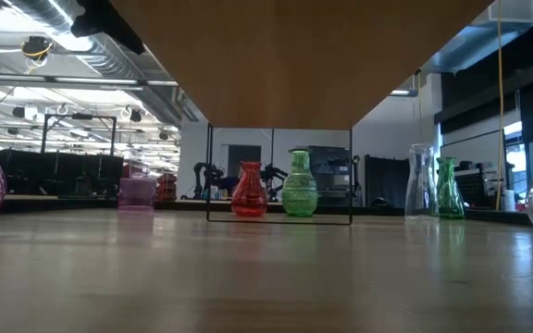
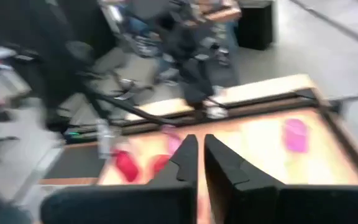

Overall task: Sort vases onto shelf
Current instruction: Put the top left green vase on the shelf

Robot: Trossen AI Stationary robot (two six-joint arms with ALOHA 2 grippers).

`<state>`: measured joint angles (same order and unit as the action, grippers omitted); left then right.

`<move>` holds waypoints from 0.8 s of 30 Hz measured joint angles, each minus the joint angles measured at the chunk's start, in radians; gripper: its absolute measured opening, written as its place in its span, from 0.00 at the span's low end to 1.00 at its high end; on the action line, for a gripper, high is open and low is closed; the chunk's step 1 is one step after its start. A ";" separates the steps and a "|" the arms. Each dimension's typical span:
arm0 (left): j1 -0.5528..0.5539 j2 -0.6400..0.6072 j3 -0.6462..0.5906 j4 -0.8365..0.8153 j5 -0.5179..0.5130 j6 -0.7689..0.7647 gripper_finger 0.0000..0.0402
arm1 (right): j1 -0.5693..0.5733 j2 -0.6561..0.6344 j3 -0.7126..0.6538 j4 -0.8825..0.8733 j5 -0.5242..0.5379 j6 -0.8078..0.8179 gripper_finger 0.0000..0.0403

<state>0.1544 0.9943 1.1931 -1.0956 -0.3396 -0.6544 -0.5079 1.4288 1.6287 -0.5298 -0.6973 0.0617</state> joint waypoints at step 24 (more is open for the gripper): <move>0.038 0.006 -0.001 0.057 -0.014 0.010 0.02 | -0.120 0.375 0.256 -0.496 0.494 -0.034 0.45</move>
<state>0.1920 1.0000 1.1919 -1.0388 -0.3538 -0.6443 -0.6280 1.8034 1.8844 -1.0261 -0.2029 0.0272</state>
